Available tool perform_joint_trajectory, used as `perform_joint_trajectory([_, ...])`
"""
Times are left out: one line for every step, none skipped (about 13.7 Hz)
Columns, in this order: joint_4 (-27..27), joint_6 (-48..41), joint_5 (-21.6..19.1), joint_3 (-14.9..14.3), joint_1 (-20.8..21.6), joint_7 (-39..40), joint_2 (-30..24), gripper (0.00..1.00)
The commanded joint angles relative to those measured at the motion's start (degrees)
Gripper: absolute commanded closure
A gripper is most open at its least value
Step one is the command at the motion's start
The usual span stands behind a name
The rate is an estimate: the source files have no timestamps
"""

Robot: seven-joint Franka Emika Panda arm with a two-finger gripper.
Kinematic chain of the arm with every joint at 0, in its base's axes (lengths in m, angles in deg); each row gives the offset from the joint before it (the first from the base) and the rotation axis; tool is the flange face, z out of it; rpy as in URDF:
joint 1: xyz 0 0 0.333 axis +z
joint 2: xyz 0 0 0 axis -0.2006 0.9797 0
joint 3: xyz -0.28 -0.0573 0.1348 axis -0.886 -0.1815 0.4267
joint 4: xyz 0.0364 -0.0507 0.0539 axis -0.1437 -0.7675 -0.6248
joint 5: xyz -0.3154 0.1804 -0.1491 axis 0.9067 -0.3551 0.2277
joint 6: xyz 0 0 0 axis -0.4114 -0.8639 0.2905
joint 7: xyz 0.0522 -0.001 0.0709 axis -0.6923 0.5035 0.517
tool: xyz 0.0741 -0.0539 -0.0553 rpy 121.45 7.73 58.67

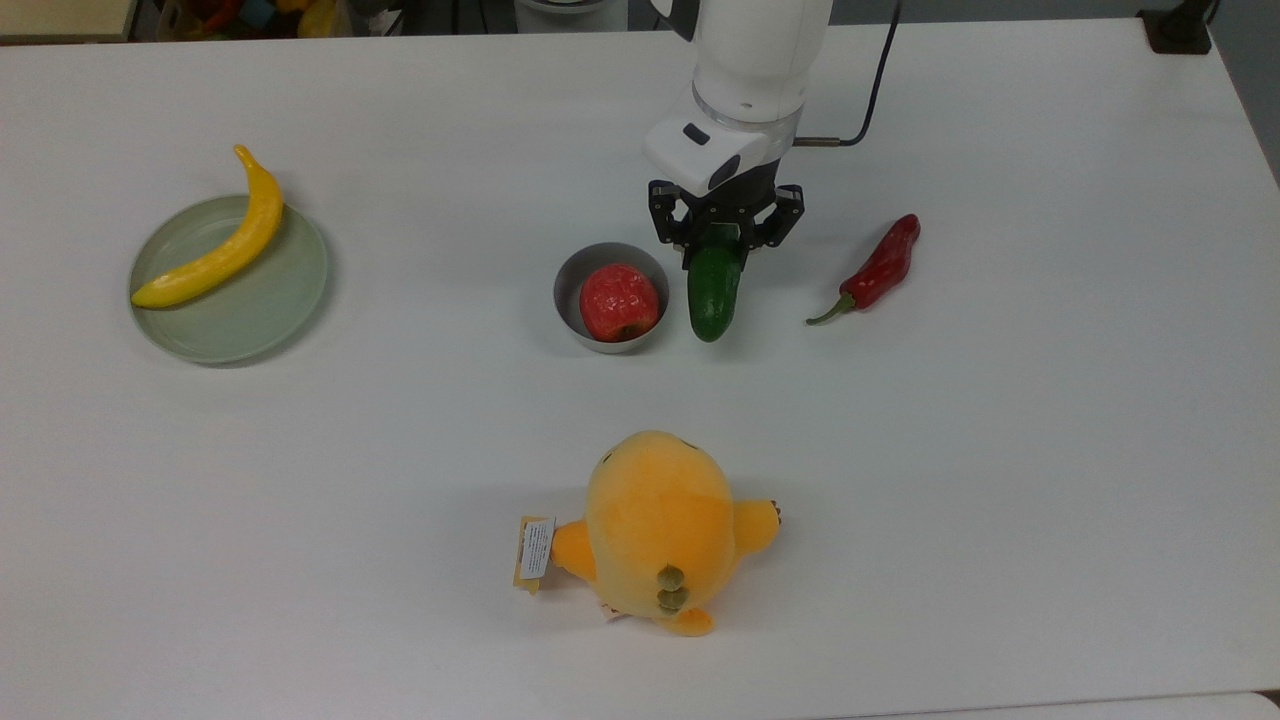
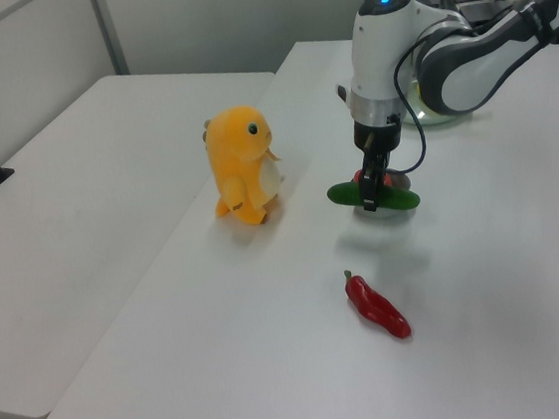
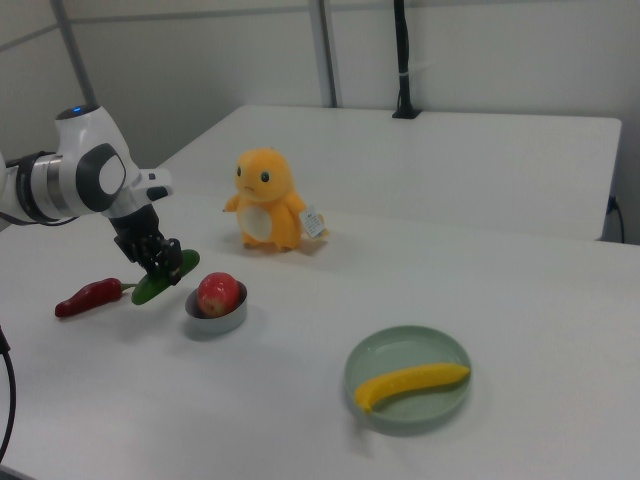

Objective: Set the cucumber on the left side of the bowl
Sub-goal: 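Lower the cucumber beside the bowl and open the gripper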

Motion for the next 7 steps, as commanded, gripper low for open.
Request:
perform_joint_trajectory([-1.0,-0.8,-0.6,-0.1,0.0,-0.3,0.0,0.45])
perform_joint_trajectory([-1.0,-0.8,-0.6,-0.2,0.0,-0.2,0.4,0.43])
perform_joint_trajectory([-0.7,-0.8,-0.5,-0.2,-0.3,-0.2,0.5,0.34])
perform_joint_trajectory([-0.6,-0.7,-0.1,-0.1,-0.4,-0.2,0.5,0.32])
perform_joint_trajectory([-0.4,-0.6,0.1,-0.2,-0.6,-0.1,0.6,0.24])
perform_joint_trajectory([-0.2,-0.6,0.1,-0.2,-0.6,-0.1,0.6,0.20])
perform_joint_trajectory([-0.2,-0.8,0.1,-0.2,-0.6,-0.2,0.5,0.20])
